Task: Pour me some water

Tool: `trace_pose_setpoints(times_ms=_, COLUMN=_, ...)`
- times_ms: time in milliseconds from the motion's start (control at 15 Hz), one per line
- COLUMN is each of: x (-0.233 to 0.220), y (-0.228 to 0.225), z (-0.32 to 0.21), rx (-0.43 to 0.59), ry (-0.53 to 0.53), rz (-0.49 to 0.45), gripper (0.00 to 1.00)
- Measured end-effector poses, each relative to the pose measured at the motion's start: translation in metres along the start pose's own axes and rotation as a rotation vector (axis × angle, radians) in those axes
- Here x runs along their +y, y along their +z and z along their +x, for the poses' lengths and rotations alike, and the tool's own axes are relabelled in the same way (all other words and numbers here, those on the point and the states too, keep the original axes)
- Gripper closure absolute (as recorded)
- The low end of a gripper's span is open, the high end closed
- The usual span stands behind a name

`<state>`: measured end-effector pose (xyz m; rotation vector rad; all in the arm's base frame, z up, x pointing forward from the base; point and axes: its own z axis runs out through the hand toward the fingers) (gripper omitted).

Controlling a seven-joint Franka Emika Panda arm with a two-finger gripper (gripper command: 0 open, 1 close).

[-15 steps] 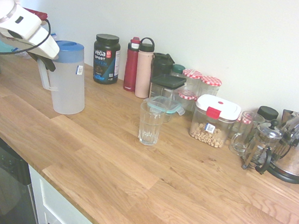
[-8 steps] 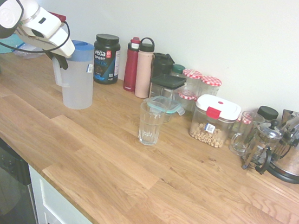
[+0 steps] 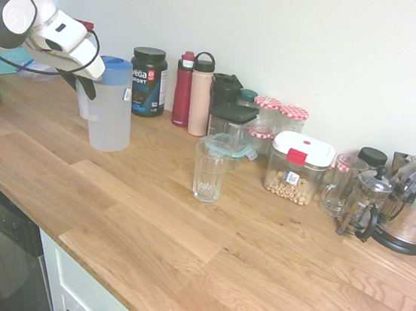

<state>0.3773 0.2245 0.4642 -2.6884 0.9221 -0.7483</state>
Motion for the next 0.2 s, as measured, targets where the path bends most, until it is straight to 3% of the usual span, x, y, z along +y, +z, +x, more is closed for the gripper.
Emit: trace_pose_setpoints(times_ms=200, x=0.024, y=-0.018, z=-0.017, rx=-0.134, ry=-0.021, rz=-0.155, gripper=0.00)
